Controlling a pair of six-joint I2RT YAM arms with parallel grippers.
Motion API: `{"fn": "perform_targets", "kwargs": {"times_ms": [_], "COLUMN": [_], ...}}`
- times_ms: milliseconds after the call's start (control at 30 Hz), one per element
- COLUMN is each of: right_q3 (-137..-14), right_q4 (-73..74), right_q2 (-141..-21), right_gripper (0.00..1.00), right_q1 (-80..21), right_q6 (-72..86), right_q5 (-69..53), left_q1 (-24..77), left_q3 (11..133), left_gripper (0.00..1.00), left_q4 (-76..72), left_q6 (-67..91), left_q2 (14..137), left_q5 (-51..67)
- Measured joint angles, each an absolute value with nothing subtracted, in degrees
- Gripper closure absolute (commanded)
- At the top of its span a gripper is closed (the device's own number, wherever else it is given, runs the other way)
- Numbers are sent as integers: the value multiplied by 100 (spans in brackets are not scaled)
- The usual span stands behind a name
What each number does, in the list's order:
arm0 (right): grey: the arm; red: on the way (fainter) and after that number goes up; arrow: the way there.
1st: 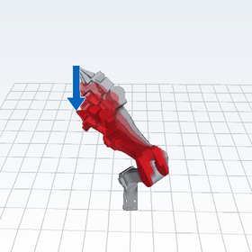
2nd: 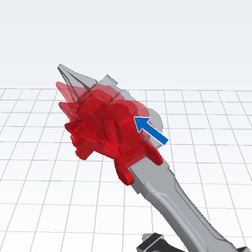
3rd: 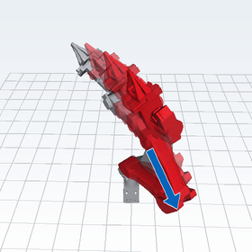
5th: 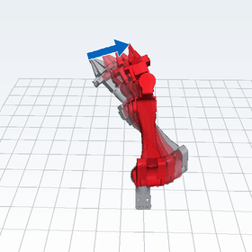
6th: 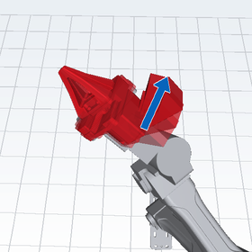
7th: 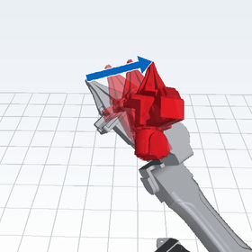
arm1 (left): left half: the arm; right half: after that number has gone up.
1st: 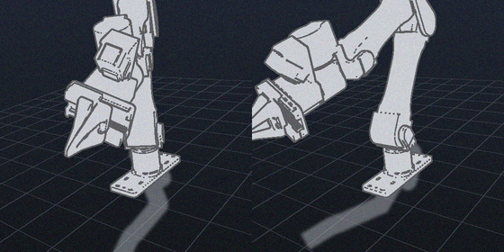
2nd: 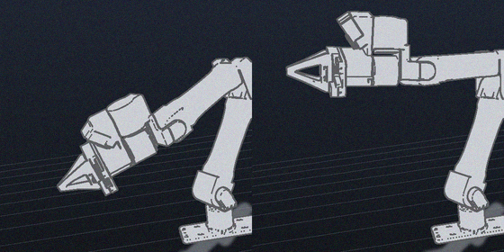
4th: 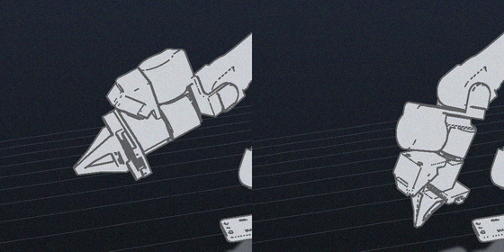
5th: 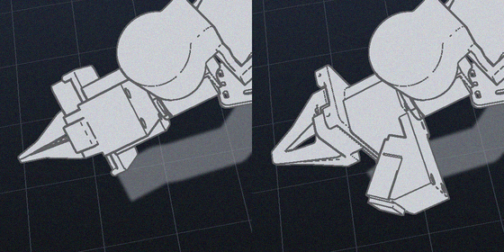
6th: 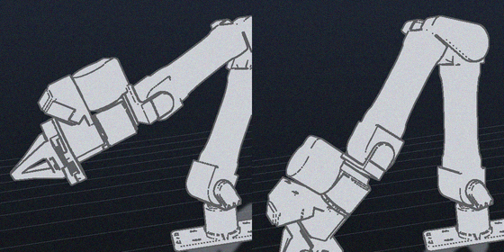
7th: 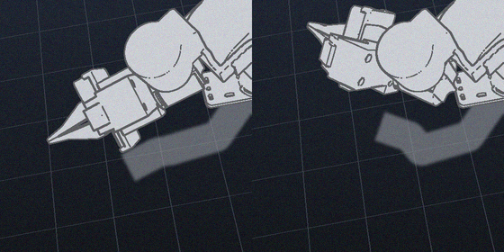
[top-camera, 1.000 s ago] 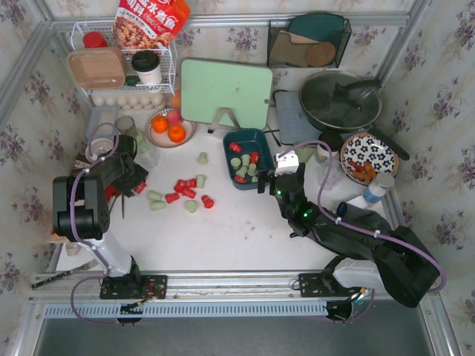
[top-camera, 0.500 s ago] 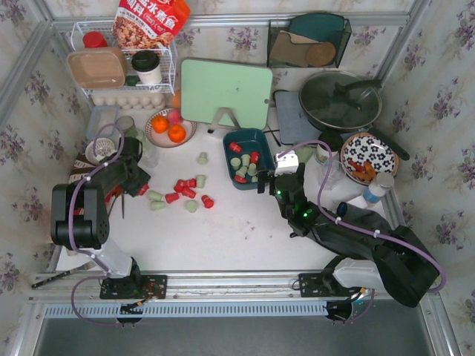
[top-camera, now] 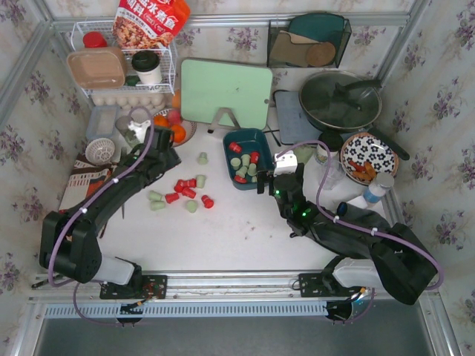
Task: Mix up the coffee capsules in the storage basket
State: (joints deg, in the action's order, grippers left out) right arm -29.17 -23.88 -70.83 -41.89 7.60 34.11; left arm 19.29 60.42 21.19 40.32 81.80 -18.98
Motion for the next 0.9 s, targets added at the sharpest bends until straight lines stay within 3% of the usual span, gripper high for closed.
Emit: {"fn": "perform_targets", "kwargs": {"times_ms": [367,767,900], "right_q3": [-2917,-2912,-2910], "right_q4": [-2386,-2388,-2388], "right_q2": [-7022,-6936,-6943], "right_gripper": [0,0,0], "right_q1": [-4189,-4189,-4189], "right_q6": [760,762,762], "right_q5": [3437,3476,3476], "left_q1": [3354,3940,4080], "left_q3": [7264,8868,9290], "left_gripper": [66,60,51], "left_q4": [799,427,574], "left_q6": [2829,2191,2126], "left_q2": [9395,11126,11607], "left_q5": [-1433,-808,-843]}}
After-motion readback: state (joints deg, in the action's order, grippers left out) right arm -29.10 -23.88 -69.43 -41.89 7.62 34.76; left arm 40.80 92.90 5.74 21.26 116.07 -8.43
